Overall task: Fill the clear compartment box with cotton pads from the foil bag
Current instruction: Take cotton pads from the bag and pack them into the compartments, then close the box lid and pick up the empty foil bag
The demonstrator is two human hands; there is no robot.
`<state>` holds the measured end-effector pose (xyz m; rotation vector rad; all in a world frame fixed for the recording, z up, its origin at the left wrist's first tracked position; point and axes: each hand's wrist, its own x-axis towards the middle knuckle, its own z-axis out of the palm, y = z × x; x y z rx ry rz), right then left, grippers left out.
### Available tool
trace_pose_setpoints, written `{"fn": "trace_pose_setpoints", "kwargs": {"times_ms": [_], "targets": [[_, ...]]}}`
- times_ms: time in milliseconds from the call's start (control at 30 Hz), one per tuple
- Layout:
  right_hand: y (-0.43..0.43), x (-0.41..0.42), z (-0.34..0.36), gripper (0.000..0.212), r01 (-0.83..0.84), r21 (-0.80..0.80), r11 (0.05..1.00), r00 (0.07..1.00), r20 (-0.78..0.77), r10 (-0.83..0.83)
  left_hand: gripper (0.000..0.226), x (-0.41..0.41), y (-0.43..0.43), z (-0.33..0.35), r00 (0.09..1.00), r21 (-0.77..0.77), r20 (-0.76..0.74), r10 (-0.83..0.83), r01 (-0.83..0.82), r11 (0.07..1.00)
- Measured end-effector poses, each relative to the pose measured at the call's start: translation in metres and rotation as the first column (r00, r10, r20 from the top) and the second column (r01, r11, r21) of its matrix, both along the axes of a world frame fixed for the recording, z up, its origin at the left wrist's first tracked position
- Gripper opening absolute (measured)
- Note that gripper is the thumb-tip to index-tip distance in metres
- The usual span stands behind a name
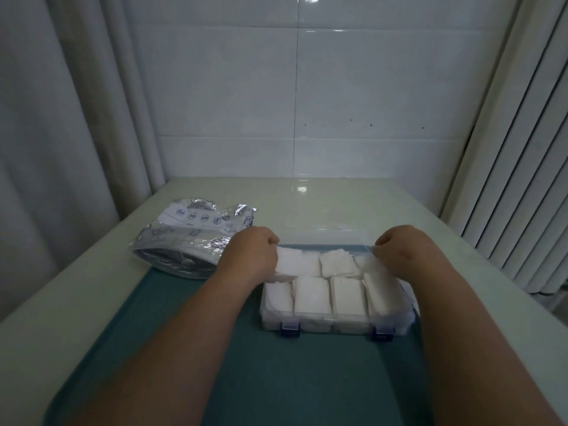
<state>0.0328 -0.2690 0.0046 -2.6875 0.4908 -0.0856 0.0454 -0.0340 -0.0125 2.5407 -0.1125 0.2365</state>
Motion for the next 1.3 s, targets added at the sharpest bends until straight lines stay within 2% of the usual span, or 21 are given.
{"fn": "trace_pose_setpoints", "kwargs": {"times_ms": [133,233,333,500,633,800,933,1000,1100,1233,1300], "targets": [[0.001,0.004,-0.005,0.037,0.032,-0.005,0.999,0.995,-0.099,-0.032,0.03,0.001,0.011,-0.002,0.999,0.001,-0.05,0.002,-0.002,1.0],[0.008,0.001,0.002,0.035,-0.054,0.013,0.998,0.989,-0.134,0.056,0.031,0.002,0.02,-0.002,0.998,-0.035,-0.069,0.015,-0.017,0.999],[0.016,-0.004,0.003,0.039,-0.128,0.132,0.983,0.989,-0.051,0.135,0.031,0.003,0.03,-0.002,0.995,-0.131,-0.087,0.051,-0.062,0.989],[0.02,-0.001,-0.009,0.043,-0.103,0.35,0.931,0.995,0.037,0.097,0.031,0.004,0.044,-0.01,0.989,-0.29,-0.116,0.093,-0.124,0.949],[0.024,0.0,-0.017,0.031,-0.09,0.439,0.894,0.995,0.074,0.063,0.031,0.004,0.045,-0.014,0.984,-0.419,-0.162,0.076,-0.138,0.897],[0.023,0.0,-0.022,0.034,-0.047,0.663,0.747,0.992,0.12,-0.044,0.045,0.005,0.046,-0.014,0.988,-0.448,-0.149,0.044,-0.107,0.887],[0.019,0.0,-0.021,0.021,-0.063,0.688,0.723,0.986,0.153,-0.06,0.051,0.006,0.045,-0.015,0.986,-0.46,-0.159,0.043,-0.113,0.881],[0.017,0.001,-0.02,0.014,-0.069,0.691,0.719,0.982,0.173,-0.073,0.046,0.007,0.046,-0.016,0.987,-0.488,-0.158,0.027,-0.102,0.867],[0.015,0.001,-0.018,0.015,-0.077,0.672,0.737,0.979,0.189,-0.07,0.033,0.005,0.046,-0.016,0.992,-0.504,-0.125,0.019,-0.08,0.86],[0.016,0.001,-0.015,0.015,-0.048,0.649,0.759,0.975,0.195,-0.105,0.014,0.002,0.048,-0.017,0.991,-0.473,-0.04,0.124,-0.128,0.872],[0.018,0.001,-0.013,0.015,-0.018,0.738,0.674,0.973,0.168,-0.158,0.015,0.003,0.049,-0.017,0.987,-0.556,-0.073,0.145,-0.161,0.815]]}}
